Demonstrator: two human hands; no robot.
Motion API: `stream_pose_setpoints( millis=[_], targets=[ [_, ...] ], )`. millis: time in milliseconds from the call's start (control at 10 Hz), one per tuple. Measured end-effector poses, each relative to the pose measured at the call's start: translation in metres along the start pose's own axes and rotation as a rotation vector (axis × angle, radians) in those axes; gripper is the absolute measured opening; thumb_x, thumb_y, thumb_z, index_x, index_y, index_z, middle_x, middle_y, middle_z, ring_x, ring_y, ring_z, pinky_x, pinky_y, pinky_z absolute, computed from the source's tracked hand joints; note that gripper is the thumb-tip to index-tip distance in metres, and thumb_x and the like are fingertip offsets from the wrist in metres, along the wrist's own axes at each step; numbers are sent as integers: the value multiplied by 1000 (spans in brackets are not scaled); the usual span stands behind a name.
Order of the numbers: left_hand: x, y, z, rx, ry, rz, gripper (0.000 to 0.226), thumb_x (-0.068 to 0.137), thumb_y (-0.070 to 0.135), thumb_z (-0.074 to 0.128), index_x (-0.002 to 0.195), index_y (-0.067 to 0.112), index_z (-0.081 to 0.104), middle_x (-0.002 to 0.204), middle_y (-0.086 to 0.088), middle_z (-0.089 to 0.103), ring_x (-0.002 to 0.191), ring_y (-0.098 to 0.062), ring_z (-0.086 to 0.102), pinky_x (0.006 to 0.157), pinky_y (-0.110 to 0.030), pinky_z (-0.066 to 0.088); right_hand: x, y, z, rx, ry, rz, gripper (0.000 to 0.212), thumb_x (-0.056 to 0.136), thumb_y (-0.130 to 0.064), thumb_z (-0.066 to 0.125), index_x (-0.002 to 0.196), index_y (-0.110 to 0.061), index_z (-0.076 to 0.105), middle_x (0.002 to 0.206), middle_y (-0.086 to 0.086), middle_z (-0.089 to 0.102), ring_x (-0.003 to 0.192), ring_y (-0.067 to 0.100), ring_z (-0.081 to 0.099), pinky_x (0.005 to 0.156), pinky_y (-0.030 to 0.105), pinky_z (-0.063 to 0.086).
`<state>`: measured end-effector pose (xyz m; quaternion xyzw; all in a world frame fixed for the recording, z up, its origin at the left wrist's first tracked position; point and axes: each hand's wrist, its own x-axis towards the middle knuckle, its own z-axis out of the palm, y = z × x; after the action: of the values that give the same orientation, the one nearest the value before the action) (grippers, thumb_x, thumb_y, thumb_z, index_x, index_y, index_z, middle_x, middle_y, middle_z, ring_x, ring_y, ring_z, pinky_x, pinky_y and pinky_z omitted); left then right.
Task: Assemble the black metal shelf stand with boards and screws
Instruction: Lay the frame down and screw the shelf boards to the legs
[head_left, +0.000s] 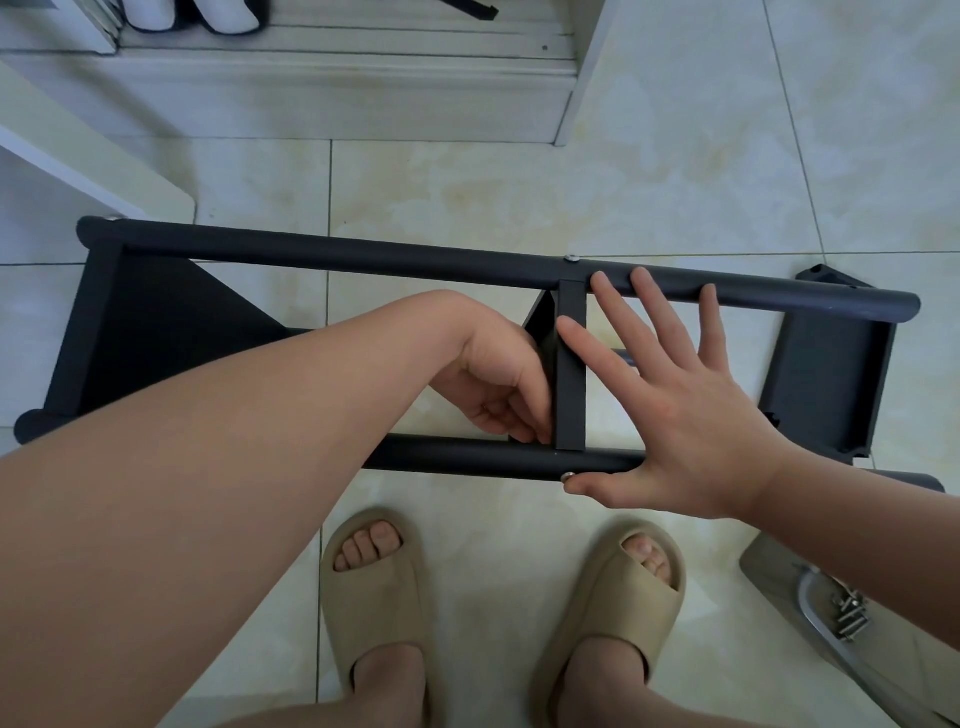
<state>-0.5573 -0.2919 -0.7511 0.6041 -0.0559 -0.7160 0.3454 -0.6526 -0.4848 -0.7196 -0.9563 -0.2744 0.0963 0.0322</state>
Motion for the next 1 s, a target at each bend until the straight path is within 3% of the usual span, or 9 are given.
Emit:
stream_pose_setpoints(
  millis=[100,400,600,800,1000],
  targets=[
    [0,1,0,67,31,-7,11,90,18,70,83,26,74,84,7,73,76,-8,63,72,-23,46,0,0,0,-2,-3,-1,114,72,-90,44,161,-22,20,169,13,6,155,40,-2,113,77,3],
    [0,0,0,20,7,1,14,90,4,66,87,17,72,78,4,71,74,-8,61,69,-20,44,0,0,0,-1,-8,0,114,73,-90,43,161,-22,19,169,12,5,155,39,-3,113,77,2],
    [1,-2,2,66,22,-14,11,91,17,69,85,25,71,80,7,71,73,-9,61,72,-24,44,0,0,0,-3,-4,1,114,72,-90,44,161,-22,20,169,12,6,155,39,-2,114,76,1],
    [1,1,0,34,-5,-19,10,90,9,67,91,18,71,81,3,70,72,-10,59,68,-22,44,0,0,-1,-3,-11,3,114,72,-90,43,161,-22,21,169,13,6,155,39,-2,114,76,1],
    [2,-4,2,36,9,-12,16,92,17,67,79,25,73,78,7,69,67,-8,60,70,-23,45,0,0,-1,-3,-9,4,114,73,-90,42,161,-21,21,169,13,6,155,39,-2,114,76,1]
  ],
)
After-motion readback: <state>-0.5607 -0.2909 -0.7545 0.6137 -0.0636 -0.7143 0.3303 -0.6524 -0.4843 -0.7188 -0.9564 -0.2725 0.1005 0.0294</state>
